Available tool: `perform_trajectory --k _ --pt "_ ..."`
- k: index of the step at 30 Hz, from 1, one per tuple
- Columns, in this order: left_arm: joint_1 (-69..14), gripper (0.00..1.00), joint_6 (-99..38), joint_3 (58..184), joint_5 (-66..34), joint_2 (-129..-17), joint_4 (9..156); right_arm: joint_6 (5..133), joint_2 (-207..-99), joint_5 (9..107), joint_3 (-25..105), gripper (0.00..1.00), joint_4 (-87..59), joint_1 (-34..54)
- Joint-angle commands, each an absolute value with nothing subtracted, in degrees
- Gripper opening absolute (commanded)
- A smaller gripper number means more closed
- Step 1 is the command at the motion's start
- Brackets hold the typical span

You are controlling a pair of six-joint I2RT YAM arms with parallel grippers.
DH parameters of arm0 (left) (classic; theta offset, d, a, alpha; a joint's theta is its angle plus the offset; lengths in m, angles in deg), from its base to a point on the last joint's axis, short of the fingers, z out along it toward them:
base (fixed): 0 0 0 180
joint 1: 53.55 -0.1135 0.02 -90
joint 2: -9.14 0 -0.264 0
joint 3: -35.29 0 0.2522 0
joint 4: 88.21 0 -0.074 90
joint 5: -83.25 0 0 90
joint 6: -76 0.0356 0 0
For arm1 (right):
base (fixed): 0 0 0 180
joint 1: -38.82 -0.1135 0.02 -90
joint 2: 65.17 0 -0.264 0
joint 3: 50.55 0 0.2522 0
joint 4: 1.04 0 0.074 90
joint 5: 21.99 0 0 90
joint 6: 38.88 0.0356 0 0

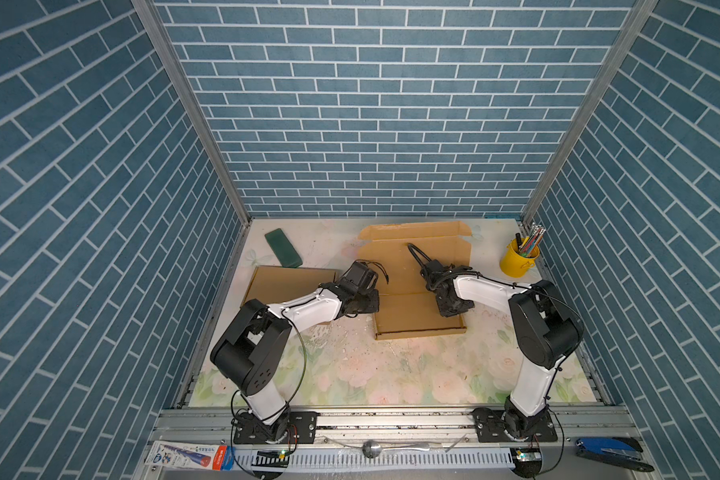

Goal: Fold the paper box

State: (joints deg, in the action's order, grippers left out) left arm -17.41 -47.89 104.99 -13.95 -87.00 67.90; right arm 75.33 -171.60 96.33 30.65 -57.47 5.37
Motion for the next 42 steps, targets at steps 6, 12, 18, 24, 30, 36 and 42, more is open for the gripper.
perform_trajectory --k 6,12,18,24,30,36,42 --pt "-17.2 0.13 -47.7 103.9 -13.9 -87.8 68.9 77.8 -176.6 101.9 31.3 0.0 -61.1 5.3" --pt "-17.2 0.11 -47.7 104.4 -13.3 -87.8 69.0 77.8 -176.1 101.6 31.8 0.0 -61.6 5.3" --pt "-17.2 0.13 -47.4 104.7 -13.1 -87.9 68.6 77.2 -173.0 96.0 31.9 0.2 -61.3 5.5" --pt "-17.2 0.17 -47.1 105.2 -13.0 -88.1 68.5 77.2 -171.7 93.3 32.6 0.33 -61.5 5.9" --pt "-17.2 0.2 -45.9 105.6 -12.3 -87.5 67.2 77.1 -169.5 91.0 33.4 0.41 -62.5 6.9" --pt "-17.2 0.23 -44.9 105.6 -10.7 -86.9 65.6 76.5 -167.2 87.6 33.8 0.49 -63.2 8.3" --pt "-16.9 0.35 -44.8 105.7 -10.4 -89.2 65.0 76.8 -167.5 86.1 33.0 0.5 -62.0 8.9"
